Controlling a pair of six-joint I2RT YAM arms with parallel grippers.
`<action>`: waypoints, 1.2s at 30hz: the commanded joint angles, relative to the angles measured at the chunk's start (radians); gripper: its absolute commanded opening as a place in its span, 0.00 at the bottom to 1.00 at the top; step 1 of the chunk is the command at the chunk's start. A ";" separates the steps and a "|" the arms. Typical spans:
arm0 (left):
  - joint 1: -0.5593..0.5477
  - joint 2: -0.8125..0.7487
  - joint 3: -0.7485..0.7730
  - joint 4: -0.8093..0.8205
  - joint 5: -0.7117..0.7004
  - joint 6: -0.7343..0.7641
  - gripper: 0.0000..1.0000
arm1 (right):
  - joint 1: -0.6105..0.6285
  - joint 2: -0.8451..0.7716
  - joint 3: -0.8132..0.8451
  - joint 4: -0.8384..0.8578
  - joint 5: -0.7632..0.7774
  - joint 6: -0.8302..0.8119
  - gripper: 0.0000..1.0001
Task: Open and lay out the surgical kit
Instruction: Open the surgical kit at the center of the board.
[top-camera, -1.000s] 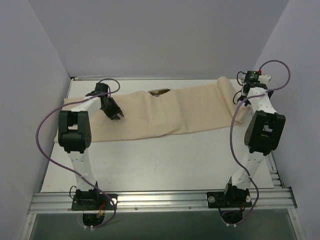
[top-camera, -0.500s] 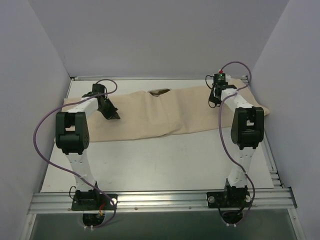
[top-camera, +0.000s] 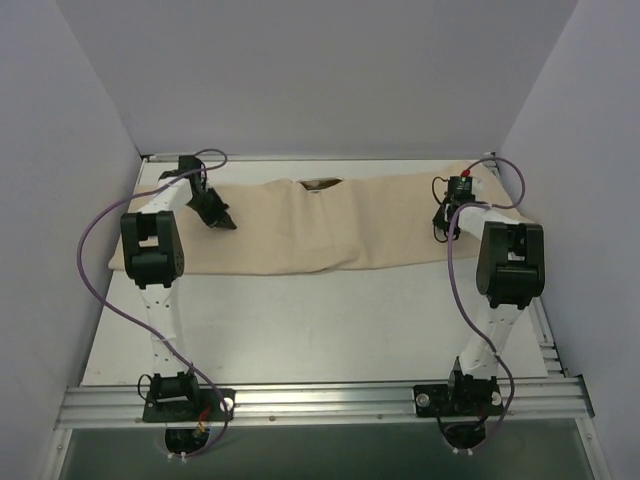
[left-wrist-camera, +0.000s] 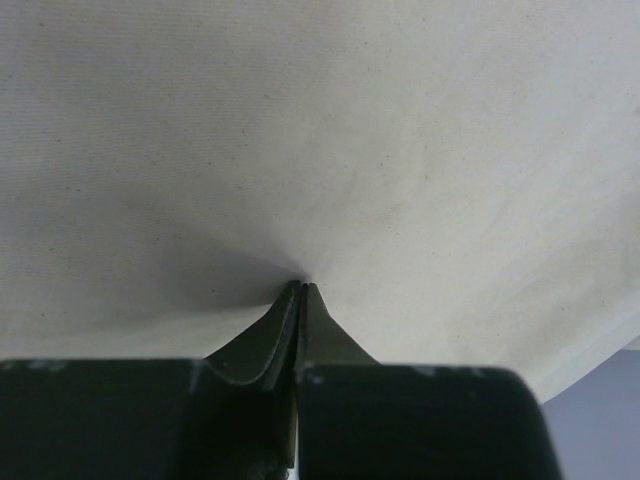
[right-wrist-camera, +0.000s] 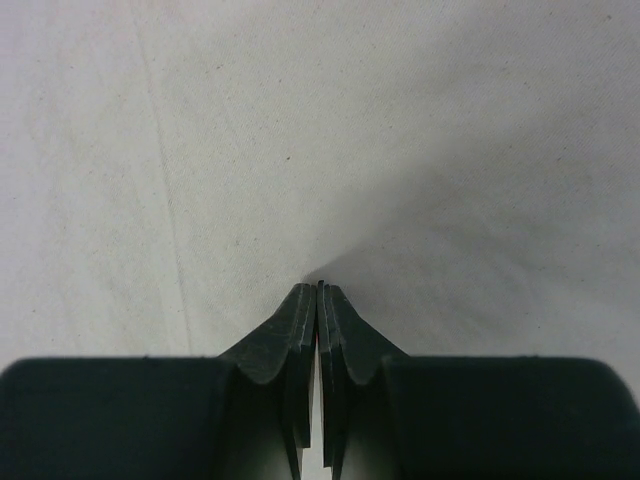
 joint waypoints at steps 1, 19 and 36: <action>0.008 0.106 0.083 -0.069 -0.037 0.061 0.02 | 0.004 0.021 -0.142 -0.114 -0.069 0.024 0.05; 0.015 -0.275 -0.256 0.294 0.124 -0.083 0.44 | 0.159 -0.007 0.321 -0.169 -0.138 0.029 0.78; -0.074 -0.221 -0.197 0.588 0.218 -0.244 0.51 | 0.165 0.314 0.635 -0.094 -0.180 0.304 0.84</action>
